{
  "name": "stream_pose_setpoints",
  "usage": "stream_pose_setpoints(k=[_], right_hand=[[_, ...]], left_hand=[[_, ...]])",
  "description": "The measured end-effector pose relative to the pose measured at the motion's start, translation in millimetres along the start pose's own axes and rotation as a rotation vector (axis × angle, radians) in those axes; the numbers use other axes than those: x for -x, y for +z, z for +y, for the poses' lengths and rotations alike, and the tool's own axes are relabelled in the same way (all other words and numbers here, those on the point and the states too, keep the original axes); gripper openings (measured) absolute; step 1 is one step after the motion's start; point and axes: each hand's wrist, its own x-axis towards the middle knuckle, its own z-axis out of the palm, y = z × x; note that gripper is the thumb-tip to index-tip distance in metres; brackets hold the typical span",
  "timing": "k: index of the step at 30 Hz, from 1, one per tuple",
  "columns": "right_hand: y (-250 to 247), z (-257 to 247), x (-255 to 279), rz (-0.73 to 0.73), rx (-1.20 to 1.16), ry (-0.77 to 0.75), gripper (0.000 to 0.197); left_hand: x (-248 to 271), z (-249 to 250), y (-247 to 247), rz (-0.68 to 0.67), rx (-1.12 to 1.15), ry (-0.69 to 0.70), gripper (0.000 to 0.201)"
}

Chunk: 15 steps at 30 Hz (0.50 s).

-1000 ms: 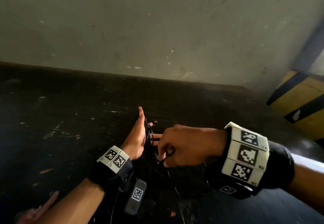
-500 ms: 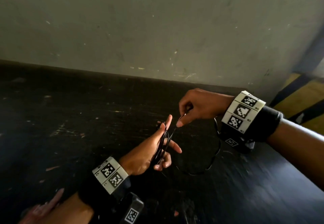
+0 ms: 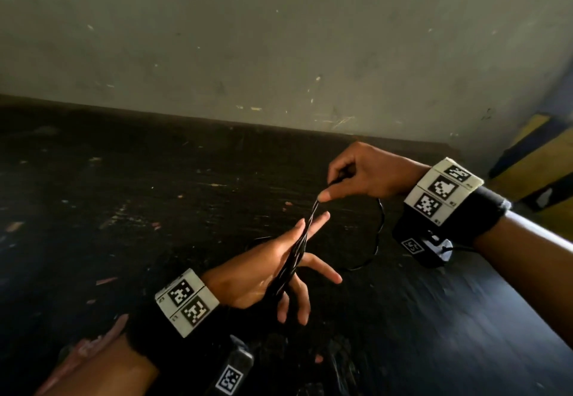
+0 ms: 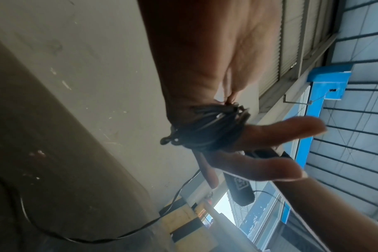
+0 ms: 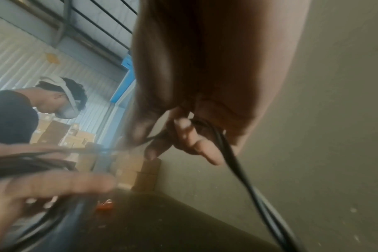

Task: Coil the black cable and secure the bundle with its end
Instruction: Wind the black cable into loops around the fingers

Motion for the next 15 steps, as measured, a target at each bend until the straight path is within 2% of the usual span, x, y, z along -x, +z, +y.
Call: stream_pose_setpoints(k=[4, 7, 9, 12, 15], right_hand=[[11, 17, 1, 0.046, -0.071, 0.031, 0.026], [23, 31, -1, 0.082, -0.113, 0.02, 0.025], [33, 40, -2, 0.152, -0.145, 0.011, 0.022], [54, 50, -3, 0.324, -0.191, -0.009, 0.026], [84, 52, -1, 0.391, -0.22, -0.098, 0.023]], left_hand=[[4, 2, -2, -0.104, 0.075, 0.007, 0.047], [5, 7, -2, -0.099, 0.124, 0.026, 0.047], [6, 13, -4, -0.103, 0.158, 0.054, 0.048], [4, 25, -7, -0.155, 0.25, 0.12, 0.048], [-4, 39, -11, -0.153, 0.332, 0.206, 0.048]])
